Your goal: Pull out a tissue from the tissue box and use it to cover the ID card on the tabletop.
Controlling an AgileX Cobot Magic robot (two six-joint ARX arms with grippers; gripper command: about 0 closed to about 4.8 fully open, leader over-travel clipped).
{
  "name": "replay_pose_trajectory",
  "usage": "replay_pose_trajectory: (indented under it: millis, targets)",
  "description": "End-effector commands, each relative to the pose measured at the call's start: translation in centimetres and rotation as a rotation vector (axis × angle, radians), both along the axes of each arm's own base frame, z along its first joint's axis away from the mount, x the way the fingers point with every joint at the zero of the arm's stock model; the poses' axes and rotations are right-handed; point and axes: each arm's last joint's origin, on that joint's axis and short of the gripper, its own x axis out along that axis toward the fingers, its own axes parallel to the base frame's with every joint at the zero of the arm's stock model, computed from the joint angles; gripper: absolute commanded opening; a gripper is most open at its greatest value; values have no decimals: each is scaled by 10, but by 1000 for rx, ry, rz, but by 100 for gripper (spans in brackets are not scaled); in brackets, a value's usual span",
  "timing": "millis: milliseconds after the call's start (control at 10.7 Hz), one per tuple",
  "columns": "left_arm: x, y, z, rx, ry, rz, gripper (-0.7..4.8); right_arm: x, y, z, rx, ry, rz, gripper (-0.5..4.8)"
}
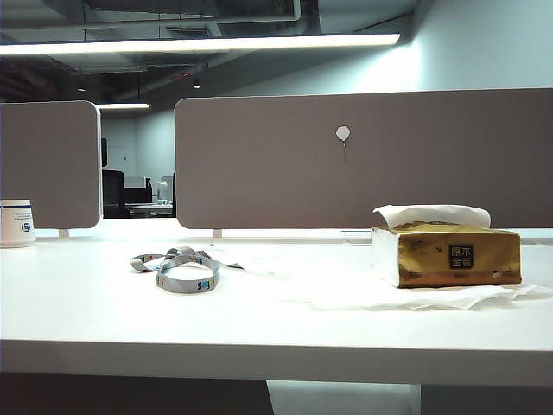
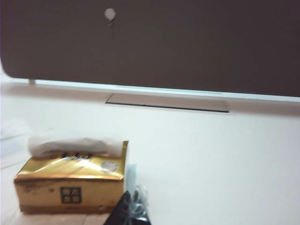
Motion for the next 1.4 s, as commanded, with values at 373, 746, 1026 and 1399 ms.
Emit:
replay_pose_trajectory:
  millis: [373,746,1026,1399]
  targets:
    - [1,4,-5,2,57,131,-6,0,0,0,4,-13,13,-5]
    - [1,6,4,-11,-31,208,-6,0,0,4,7,-56,8,-5]
    - [0,4,10,-14,-95,161,-5,0,0,5,7,-58,9,-5]
    - [-1,0,7,85,-93,16,-6,0,1,5,5,-58,29,-5]
